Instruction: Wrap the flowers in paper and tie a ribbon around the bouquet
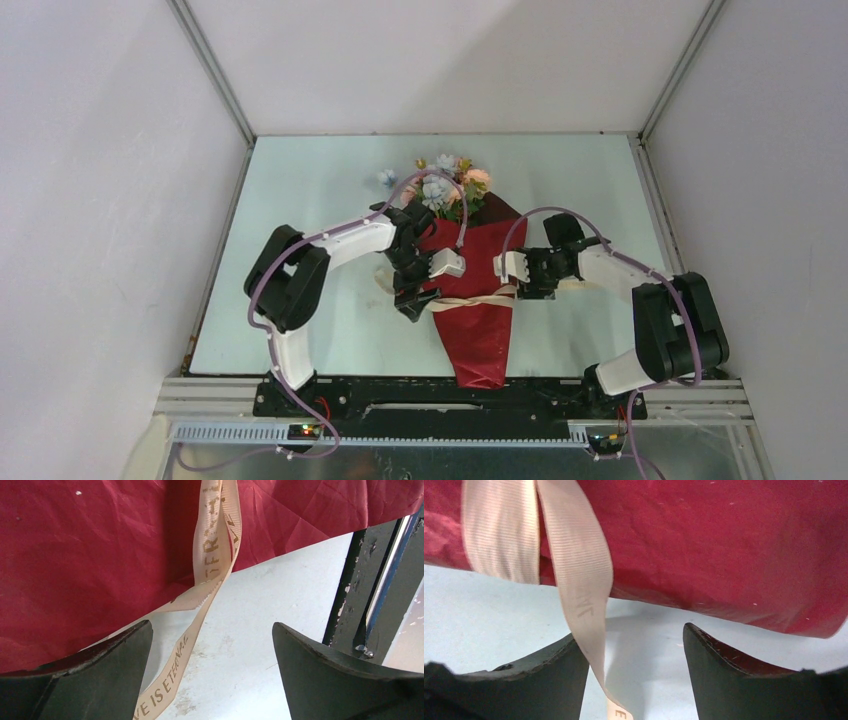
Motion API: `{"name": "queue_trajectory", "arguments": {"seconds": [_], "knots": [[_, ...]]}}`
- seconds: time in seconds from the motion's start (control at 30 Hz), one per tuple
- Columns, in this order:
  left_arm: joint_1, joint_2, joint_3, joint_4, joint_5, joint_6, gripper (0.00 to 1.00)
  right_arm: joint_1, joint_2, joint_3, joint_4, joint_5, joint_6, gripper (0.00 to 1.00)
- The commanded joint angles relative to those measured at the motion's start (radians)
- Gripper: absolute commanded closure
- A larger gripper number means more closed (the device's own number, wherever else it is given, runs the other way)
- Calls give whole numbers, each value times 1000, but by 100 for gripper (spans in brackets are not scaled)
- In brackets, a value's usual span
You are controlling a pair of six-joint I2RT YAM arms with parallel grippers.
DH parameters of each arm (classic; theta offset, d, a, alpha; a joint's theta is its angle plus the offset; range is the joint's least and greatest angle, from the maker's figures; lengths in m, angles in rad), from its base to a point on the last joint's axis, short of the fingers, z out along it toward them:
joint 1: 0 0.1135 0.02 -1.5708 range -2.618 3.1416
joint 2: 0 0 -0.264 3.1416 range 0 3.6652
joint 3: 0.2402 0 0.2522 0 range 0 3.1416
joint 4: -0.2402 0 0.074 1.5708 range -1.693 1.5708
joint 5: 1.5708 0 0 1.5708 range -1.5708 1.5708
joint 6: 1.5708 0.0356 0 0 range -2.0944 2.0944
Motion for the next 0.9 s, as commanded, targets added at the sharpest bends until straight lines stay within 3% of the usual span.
{"name": "queue_trajectory", "arguments": {"seconds": [0.0, 0.1, 0.17, 0.2, 0.3, 0.37, 0.6, 0.67, 0.73, 0.8, 0.87], "knots": [[-6, 21, 7, -31, 1, 3, 4, 25, 3, -41, 94, 69, 52, 33], [-6, 26, 8, -39, -2, 9, 7, 42, 24, -44, 130, 82, 71, 37], [-6, 25, 2, -42, 0, 12, 12, 47, 35, -46, 142, 93, 78, 50], [-6, 23, -2, -42, -1, 12, 14, 48, 38, -47, 152, 102, 82, 63], [-6, 27, -1, -46, -7, 14, 22, 47, 30, -47, 166, 127, 78, 87], [-6, 45, 9, -58, -8, 17, 28, 47, 14, -47, 182, 152, 77, 99], [-27, 67, 26, -68, -1, -3, 39, 17, -66, -47, 181, 130, 76, 100], [-34, 65, 27, -67, -1, -1, 47, 16, -95, -47, 171, 110, 79, 100], [-35, 64, 32, -67, -5, 0, 63, 15, -124, -47, 178, 100, 86, 100], [-34, 63, 48, -63, -8, -5, 95, 13, -150, -47, 214, 93, 127, 100], [-32, 59, 88, -72, -11, -21, 99, 11, -173, -47, 277, 78, 178, 100]]}}
